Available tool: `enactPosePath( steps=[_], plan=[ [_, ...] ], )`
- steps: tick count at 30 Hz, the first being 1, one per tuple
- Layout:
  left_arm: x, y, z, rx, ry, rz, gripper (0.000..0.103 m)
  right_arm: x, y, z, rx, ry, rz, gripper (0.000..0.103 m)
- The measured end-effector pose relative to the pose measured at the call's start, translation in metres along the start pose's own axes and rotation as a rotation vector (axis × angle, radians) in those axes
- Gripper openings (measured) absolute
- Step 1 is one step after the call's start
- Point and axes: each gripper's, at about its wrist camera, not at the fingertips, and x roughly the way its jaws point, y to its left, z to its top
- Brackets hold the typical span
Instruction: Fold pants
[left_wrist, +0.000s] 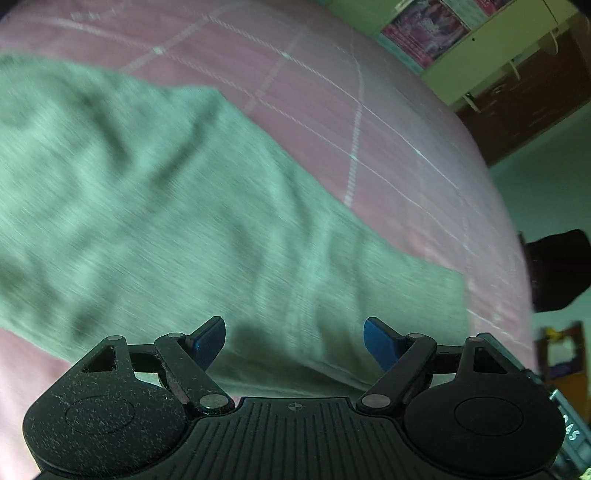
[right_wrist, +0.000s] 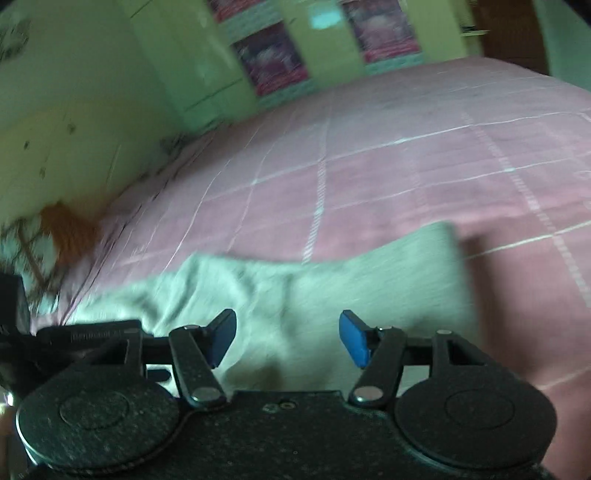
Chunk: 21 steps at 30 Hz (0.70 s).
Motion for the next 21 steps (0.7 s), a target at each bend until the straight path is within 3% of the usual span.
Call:
enactPosePath(
  steps=[4, 7, 10, 13, 17, 21],
  plan=[
    [0.016, -0.007, -0.010, -0.024, 0.023, -0.006, 0.081, -0.021, -0.026, -0.013, 0.039, -0.018, -0.036, 0.064],
    [0.031, -0.012, -0.015, -0.033, 0.040, -0.023, 0.035, -0.026, -0.041, -0.020, 0.066, -0.021, -0.056, 0.064],
    [0.041, -0.020, -0.018, -0.032, 0.011, -0.014, 0.019, -0.037, -0.051, -0.027, 0.095, -0.028, -0.067, 0.064],
    [0.029, -0.032, -0.015, -0.017, -0.061, -0.017, 0.016, -0.042, -0.059, -0.031, 0.121, -0.056, -0.092, 0.064],
    [-0.024, -0.040, 0.006, 0.041, -0.181, -0.074, 0.016, -0.049, -0.070, -0.022, 0.137, -0.112, -0.145, 0.062],
    [-0.070, -0.014, 0.022, 0.118, -0.264, -0.001, 0.016, -0.037, -0.067, -0.012, 0.114, -0.096, -0.166, 0.051]
  ],
)
